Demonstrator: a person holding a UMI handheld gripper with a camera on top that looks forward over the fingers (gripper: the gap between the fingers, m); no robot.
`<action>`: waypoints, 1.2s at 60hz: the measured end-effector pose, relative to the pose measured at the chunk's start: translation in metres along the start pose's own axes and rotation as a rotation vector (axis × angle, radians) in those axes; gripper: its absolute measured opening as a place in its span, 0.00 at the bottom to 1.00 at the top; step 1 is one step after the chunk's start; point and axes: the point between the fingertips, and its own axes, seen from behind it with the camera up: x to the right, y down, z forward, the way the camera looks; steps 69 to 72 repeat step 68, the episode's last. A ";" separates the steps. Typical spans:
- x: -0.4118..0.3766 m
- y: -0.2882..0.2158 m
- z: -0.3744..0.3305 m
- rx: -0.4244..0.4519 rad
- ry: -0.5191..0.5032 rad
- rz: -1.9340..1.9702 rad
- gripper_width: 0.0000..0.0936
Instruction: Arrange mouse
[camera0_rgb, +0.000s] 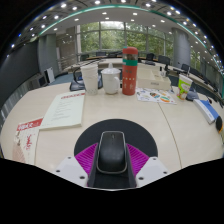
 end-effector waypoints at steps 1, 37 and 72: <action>0.001 -0.001 -0.002 -0.002 -0.001 -0.004 0.54; -0.020 0.005 -0.316 0.071 0.075 0.017 0.92; -0.046 0.073 -0.486 0.126 0.075 0.032 0.92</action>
